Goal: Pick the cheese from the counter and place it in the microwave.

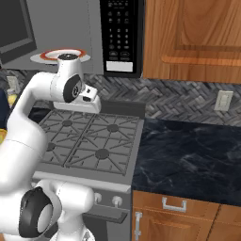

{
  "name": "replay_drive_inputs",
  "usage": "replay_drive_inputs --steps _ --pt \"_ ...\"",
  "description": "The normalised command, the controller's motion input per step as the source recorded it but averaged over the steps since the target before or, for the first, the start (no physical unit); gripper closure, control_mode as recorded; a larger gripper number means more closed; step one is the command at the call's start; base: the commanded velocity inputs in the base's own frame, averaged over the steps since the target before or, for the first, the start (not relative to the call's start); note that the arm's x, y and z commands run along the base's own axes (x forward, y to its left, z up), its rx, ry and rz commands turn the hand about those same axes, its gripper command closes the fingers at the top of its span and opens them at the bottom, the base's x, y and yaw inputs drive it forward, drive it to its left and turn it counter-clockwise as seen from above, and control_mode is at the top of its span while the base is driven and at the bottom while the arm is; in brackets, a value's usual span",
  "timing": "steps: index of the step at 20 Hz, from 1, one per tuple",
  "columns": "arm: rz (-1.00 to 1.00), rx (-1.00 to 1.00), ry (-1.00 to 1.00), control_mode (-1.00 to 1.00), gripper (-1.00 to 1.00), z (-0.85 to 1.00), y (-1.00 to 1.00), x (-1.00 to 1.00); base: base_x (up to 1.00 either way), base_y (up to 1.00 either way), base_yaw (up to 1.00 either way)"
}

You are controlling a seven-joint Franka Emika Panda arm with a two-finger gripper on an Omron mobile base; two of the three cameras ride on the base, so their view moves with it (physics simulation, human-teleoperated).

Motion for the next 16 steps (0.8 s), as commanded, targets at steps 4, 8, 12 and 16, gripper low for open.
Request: replay_drive_inputs --steps 4,8,12,16 --pt "0.02 0.00 -0.02 -1.00 -1.00 -0.01 0.01 -0.32 0.00 0.00 0.00" --pt "0.01 0.00 -0.23 -1.00 -1.00 -0.18 0.72 -0.98 0.00 0.00 0.00" --pt "0.01 0.00 -0.35 -1.00 -1.00 -0.21 1.00 -0.93 0.00 0.00 0.00" --pt "0.01 0.00 -0.35 -1.00 -1.00 -0.12 0.91 -0.63 0.00 0.00 0.00"
